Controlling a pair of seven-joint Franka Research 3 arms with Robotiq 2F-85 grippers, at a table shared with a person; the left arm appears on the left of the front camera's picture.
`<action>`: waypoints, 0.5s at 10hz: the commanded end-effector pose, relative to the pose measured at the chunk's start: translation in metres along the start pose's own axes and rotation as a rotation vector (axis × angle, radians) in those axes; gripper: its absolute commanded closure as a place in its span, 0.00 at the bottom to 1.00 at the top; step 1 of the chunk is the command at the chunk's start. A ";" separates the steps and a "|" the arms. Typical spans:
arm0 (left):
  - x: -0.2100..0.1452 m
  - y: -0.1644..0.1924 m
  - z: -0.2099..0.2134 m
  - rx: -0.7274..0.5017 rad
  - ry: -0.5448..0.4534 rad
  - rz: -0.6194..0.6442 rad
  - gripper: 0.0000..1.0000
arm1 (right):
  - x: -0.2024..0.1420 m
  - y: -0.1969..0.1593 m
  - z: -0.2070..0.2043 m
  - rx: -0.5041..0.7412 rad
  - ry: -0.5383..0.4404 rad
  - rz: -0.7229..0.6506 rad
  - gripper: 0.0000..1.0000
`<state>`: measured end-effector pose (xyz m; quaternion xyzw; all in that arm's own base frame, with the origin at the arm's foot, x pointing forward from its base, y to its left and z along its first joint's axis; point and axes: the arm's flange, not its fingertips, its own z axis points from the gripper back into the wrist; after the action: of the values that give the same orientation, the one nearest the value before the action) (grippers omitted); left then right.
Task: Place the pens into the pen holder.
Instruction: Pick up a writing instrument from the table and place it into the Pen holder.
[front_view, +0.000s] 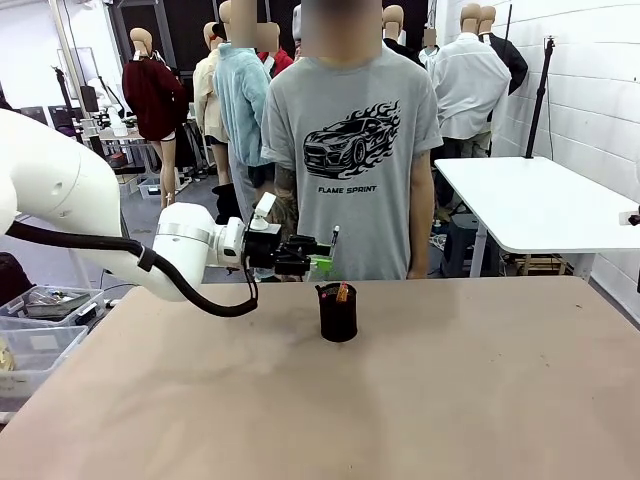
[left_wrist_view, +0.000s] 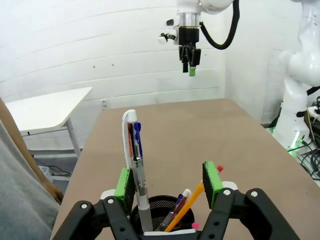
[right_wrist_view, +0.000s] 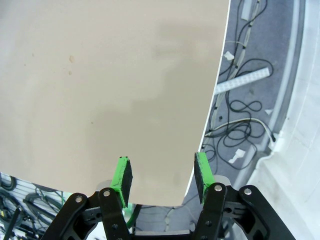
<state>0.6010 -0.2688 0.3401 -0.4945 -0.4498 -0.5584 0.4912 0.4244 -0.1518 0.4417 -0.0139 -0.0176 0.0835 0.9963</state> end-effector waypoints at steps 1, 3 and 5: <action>-0.009 -0.006 -0.003 -0.016 0.005 0.019 0.29 | 0.000 -0.001 -0.001 -0.028 0.002 0.003 0.36; -0.013 -0.002 -0.010 -0.027 -0.003 0.027 0.29 | 0.000 -0.001 -0.001 -0.028 0.002 0.003 0.36; -0.016 0.000 -0.012 -0.030 0.000 0.041 0.29 | 0.000 -0.001 -0.001 -0.028 0.002 0.003 0.36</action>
<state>0.5929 -0.2777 0.3203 -0.5063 -0.4331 -0.5580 0.4946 0.4244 -0.1518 0.4417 -0.0139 -0.0176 0.0835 0.9963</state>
